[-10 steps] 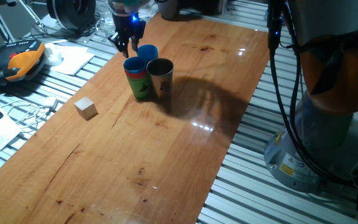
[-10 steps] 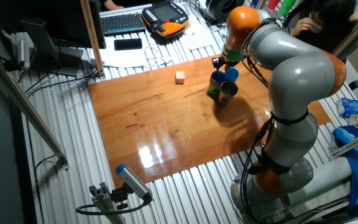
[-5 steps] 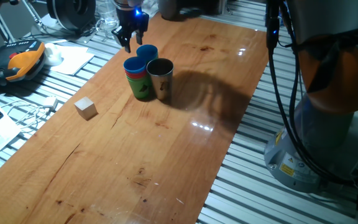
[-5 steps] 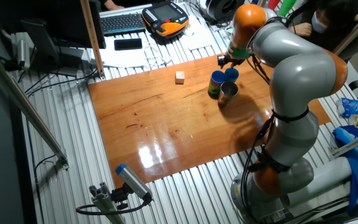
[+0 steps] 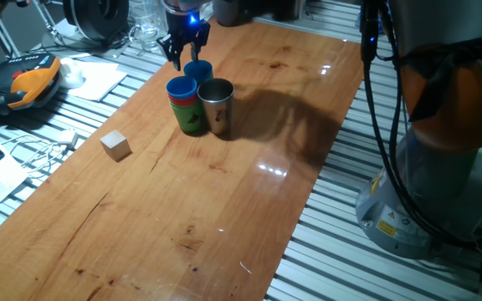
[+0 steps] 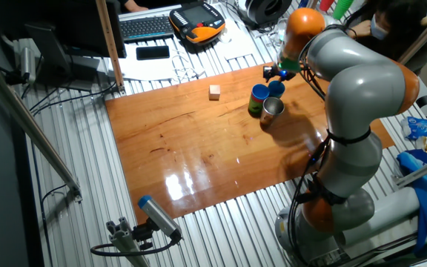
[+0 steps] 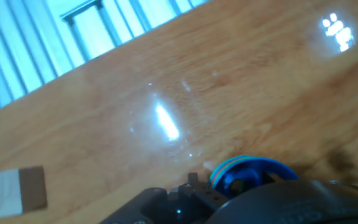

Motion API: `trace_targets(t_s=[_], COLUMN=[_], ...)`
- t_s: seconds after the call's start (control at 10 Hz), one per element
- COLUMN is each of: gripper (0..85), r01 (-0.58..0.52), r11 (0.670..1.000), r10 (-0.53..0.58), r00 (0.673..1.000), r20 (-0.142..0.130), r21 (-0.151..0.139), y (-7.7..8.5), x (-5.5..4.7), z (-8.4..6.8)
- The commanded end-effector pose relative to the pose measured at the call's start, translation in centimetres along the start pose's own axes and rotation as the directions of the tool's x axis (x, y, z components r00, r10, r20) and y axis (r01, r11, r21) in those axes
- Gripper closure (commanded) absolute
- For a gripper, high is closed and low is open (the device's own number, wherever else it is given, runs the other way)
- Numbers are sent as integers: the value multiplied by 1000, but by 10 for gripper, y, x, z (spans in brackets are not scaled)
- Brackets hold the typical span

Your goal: Stack the cups

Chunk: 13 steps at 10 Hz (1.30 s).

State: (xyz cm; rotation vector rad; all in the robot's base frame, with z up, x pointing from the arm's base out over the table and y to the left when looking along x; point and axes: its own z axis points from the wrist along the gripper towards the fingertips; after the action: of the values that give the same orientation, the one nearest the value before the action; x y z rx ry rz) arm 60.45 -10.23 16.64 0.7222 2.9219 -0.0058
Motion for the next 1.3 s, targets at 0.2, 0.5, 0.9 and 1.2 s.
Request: trace_targets(t_s=[0.2,0.5,0.9,1.2], gripper=[340,340,340,340], r01=[-248,-310,-336,-335], r11=[964,943,934,936], r10=[248,308,331,330], r00=[969,951,942,942], r20=[7,32,64,61], r21=[94,124,124,109], y=[1,3,5,4], x=[0,0,3,3], z=[1,9,31,42])
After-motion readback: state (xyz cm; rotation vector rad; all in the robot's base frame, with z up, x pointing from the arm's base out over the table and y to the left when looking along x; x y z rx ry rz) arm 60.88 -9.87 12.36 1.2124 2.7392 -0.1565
